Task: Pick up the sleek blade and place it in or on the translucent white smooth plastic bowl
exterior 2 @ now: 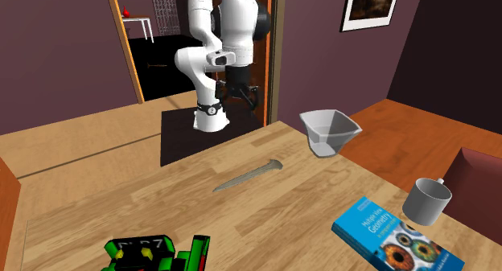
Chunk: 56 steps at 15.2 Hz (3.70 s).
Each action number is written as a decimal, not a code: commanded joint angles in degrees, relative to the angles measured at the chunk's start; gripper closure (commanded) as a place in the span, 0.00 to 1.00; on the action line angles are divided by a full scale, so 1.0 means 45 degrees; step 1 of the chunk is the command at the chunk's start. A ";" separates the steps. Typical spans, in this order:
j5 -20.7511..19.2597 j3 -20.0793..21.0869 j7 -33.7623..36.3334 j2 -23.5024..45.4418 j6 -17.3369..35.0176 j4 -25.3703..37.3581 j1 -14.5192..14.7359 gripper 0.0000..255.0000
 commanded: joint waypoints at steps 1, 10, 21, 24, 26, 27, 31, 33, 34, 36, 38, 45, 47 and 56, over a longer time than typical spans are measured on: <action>0.0187 0.0485 0.1323 0.0972 0.1210 -0.0191 -0.0281 0.00; -0.1267 0.2006 0.7751 0.6204 0.5612 0.0630 -0.1923 0.00; -0.4092 0.1117 1.1015 0.9238 0.7807 0.1232 -0.1609 0.00; -0.4090 0.1114 1.1014 0.9238 0.7808 0.1231 -0.1605 0.00; -0.4090 0.1114 1.1014 0.9238 0.7807 0.1231 -0.1605 0.00; -0.4090 0.1114 1.1014 0.9238 0.7807 0.1231 -0.1605 0.00; -0.4085 0.1117 1.1009 0.9233 0.7806 0.1228 -0.1608 1.00; -0.4089 0.1114 1.1009 0.9237 0.7809 0.1229 -0.1608 1.00; -0.4089 0.1113 1.1008 0.9236 0.7814 0.1224 -0.1610 1.00; -0.4104 0.1103 1.1015 0.9257 0.7812 0.1245 -0.1605 1.00; -0.4091 0.1115 1.1014 0.9238 0.7807 0.1231 -0.1607 1.00; -0.2549 0.1812 0.9905 0.7809 0.6603 0.1146 -0.2018 1.00; -0.2153 0.1914 0.9622 0.7411 0.6237 0.1158 -0.2057 1.00; -0.0814 0.2014 0.8665 0.5755 0.4509 0.1387 -0.2008 1.00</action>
